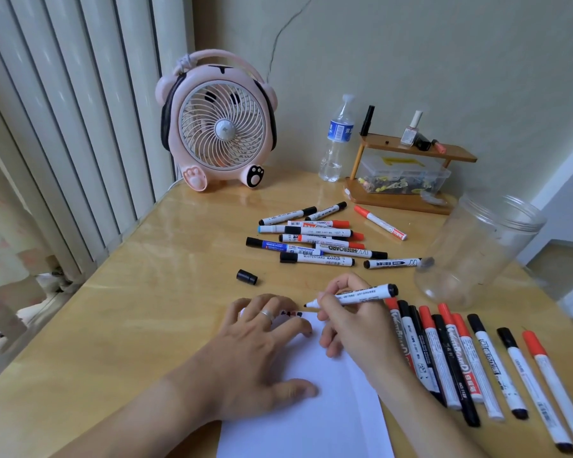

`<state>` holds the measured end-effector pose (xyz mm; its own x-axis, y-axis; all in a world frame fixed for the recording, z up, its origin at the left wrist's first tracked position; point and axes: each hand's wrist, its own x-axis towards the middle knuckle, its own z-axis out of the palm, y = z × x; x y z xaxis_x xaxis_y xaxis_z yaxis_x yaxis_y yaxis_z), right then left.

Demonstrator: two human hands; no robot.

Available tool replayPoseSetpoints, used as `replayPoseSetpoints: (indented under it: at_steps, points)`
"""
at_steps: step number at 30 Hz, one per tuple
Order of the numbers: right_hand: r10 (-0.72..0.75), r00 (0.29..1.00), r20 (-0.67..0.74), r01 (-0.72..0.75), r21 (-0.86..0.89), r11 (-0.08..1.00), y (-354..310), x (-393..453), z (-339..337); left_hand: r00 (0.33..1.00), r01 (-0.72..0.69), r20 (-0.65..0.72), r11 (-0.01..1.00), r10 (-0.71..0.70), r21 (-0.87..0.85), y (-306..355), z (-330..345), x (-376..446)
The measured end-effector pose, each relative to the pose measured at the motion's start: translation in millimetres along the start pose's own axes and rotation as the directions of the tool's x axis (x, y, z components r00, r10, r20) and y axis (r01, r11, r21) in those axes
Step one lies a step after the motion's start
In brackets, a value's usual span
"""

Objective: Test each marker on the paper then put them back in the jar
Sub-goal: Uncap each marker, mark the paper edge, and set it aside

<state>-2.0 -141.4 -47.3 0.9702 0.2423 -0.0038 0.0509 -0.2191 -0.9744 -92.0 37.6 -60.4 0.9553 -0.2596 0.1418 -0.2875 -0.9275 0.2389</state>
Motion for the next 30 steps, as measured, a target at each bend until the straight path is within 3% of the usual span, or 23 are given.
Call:
replayPoseSetpoints:
  at_steps: [9, 16, 30]
  points:
    - [0.005, 0.999, 0.05, -0.005, -0.006, 1.0, 2.7, -0.7, -4.3, 0.997, -0.005, 0.074, 0.999, 0.002, 0.045, -1.9, 3.2, -0.5]
    - [-0.01, 0.998, 0.063, 0.012, -0.026, 1.0, 3.6, -1.5, -4.5, 0.973, 0.002, 0.23, 0.998, -0.017, 0.063, -1.6, 4.6, -0.4]
    - [-0.022, 0.997, 0.077, 0.025, -0.035, 0.999, 5.1, -1.8, -5.9, 0.949, -0.024, 0.316, 0.999, 0.014, 0.03, -8.6, -1.6, 1.4]
